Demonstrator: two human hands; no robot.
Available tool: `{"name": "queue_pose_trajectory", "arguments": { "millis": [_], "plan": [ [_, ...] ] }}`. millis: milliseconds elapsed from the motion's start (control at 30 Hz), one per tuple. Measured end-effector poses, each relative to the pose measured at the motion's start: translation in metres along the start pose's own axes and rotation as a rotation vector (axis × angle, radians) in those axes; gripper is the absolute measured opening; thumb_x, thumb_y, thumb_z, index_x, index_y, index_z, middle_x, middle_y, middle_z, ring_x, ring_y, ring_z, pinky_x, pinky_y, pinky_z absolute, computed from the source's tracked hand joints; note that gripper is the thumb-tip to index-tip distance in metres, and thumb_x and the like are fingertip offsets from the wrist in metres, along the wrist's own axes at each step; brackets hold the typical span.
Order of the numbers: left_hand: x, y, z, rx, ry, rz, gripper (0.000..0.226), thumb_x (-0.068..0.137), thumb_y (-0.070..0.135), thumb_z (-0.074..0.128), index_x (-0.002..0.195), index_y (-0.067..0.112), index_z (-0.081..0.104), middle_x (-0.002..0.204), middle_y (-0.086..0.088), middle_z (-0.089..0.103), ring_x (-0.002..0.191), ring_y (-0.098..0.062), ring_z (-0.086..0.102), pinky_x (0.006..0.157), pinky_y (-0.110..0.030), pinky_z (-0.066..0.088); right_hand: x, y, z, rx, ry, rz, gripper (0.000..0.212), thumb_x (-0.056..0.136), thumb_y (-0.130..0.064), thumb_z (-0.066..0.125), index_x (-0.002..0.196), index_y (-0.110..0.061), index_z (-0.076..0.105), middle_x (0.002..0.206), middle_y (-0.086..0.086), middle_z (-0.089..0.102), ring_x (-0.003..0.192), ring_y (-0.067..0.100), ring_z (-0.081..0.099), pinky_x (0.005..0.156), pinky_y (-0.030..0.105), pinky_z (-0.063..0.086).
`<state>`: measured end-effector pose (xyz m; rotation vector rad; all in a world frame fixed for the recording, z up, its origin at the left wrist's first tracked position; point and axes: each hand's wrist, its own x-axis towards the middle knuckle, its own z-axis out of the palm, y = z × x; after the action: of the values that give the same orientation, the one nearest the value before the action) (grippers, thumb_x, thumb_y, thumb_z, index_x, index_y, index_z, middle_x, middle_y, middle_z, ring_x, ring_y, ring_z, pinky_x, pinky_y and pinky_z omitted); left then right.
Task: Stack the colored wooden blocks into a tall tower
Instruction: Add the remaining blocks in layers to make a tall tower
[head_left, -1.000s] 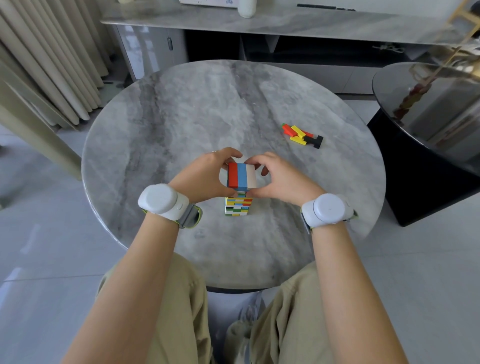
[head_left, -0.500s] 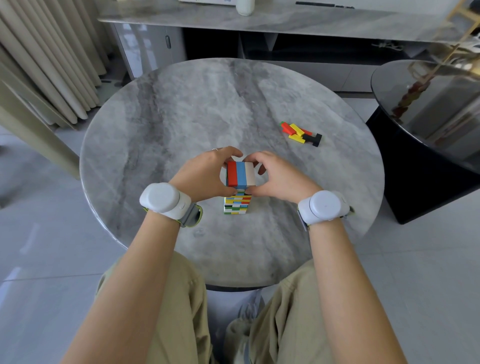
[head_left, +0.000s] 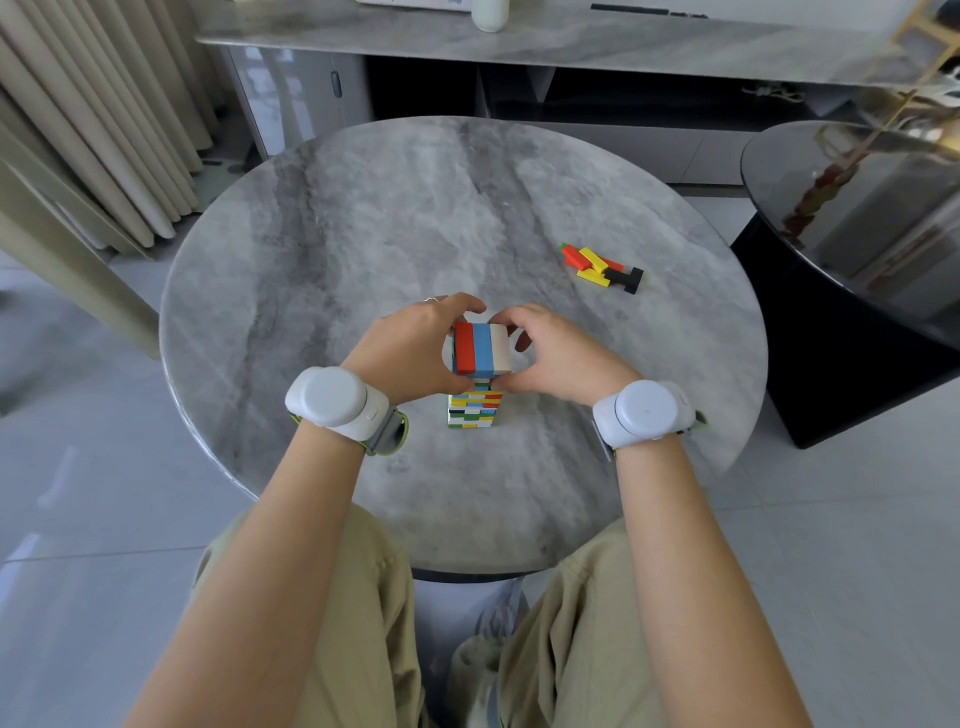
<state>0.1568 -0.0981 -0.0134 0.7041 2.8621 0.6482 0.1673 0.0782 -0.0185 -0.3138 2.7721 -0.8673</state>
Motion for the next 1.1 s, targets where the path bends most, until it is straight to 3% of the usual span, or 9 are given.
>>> {"name": "queue_pose_trajectory", "arguments": {
  "millis": [167,367,500,567,633,700,767,900,1100],
  "plan": [
    [-0.009,0.003,-0.001,-0.251,-0.102,-0.13,0.095,0.076,0.035,0.074,0.148,0.016,0.015,0.149,-0.003,0.032,0.137,-0.015,0.033,0.109,-0.029,0.031,-0.012,0.002,-0.005,0.217,-0.05,0.06,0.096,0.076,-0.017,0.075,0.148,-0.021,0.012,0.144,0.004,0.03,0.132,0.01,0.029,0.101,0.017,0.023],
    [-0.01,0.029,-0.002,-0.972,0.02,-0.572,0.053,0.102,0.031,0.029,0.148,0.006,0.019,0.156,-0.011,0.02,0.142,-0.022,0.023,0.115,-0.035,0.019,-0.017,-0.026,0.0,1.15,0.121,0.338,0.051,0.099,-0.029,0.038,0.146,-0.012,0.026,0.151,-0.001,0.032,0.142,0.017,0.024,0.113,0.026,0.022],
    [-0.005,0.052,0.004,-1.362,0.084,-0.73,0.057,0.103,0.035,0.023,0.142,-0.006,0.027,0.131,-0.016,0.052,0.114,-0.022,0.058,0.092,-0.031,0.044,-0.013,-0.045,0.009,1.136,0.044,0.328,0.038,0.101,-0.045,0.023,0.122,-0.022,0.044,0.06,-0.016,0.06,0.065,-0.002,0.061,0.055,0.008,0.044],
    [-0.004,0.055,0.006,-1.397,0.048,-0.752,0.059,0.102,0.04,0.023,0.134,-0.008,0.04,0.086,-0.011,0.068,0.068,-0.015,0.066,0.063,-0.025,0.049,-0.013,-0.046,0.009,1.128,0.054,0.326,0.03,0.1,-0.047,0.021,0.103,-0.027,0.043,0.044,-0.013,0.052,0.044,-0.007,0.054,0.043,0.01,0.042],
    [-0.002,0.053,0.008,-1.371,0.047,-0.764,0.059,0.102,0.042,0.023,0.126,-0.006,0.046,0.082,-0.016,0.064,0.068,-0.015,0.068,0.063,-0.025,0.05,-0.011,-0.042,0.011,1.131,0.075,0.322,0.04,0.101,-0.045,0.02,0.08,-0.021,0.043,0.037,-0.011,0.051,0.039,-0.002,0.052,0.038,0.008,0.037],
    [0.003,0.049,0.01,-1.347,0.062,-0.778,0.053,0.102,0.039,0.022,0.137,0.001,0.037,0.125,-0.029,0.053,0.111,-0.016,0.062,0.09,-0.026,0.046,-0.008,-0.041,0.013,1.116,0.052,0.325,0.039,0.101,-0.046,0.02,0.088,-0.022,0.048,0.062,-0.012,0.065,0.063,0.0,0.06,0.048,0.008,0.041],
    [0.005,0.048,0.009,-1.355,0.096,-0.783,0.057,0.103,0.038,0.022,0.144,-0.002,0.025,0.146,-0.019,0.039,0.132,-0.024,0.042,0.102,-0.027,0.035,-0.012,-0.044,0.011,1.156,0.019,0.393,0.048,0.1,-0.048,0.019,0.135,-0.022,0.038,0.121,-0.005,0.06,0.111,0.012,0.058,0.067,0.015,0.041],
    [0.005,0.042,0.012,-1.437,0.063,-0.791,0.055,0.102,0.042,0.023,0.126,-0.001,0.046,0.081,-0.015,0.067,0.07,-0.022,0.066,0.046,-0.018,0.052,-0.014,-0.049,0.01,1.227,-0.019,0.427,0.064,0.099,-0.049,0.02,0.145,-0.005,0.027,0.148,0.017,0.035,0.133,0.029,0.041,0.065,0.021,0.042],
    [0.011,0.039,0.018,-1.41,0.089,-0.798,0.053,0.101,0.043,0.026,0.126,0.001,0.046,0.098,-0.018,0.061,0.071,-0.024,0.06,0.061,-0.029,0.048,-0.015,-0.054,0.007,1.279,-0.05,0.462,0.064,0.099,-0.051,0.021,0.146,-0.008,0.024,0.148,0.02,0.033,0.131,0.028,0.043,0.071,0.023,0.044]
  ]
}}
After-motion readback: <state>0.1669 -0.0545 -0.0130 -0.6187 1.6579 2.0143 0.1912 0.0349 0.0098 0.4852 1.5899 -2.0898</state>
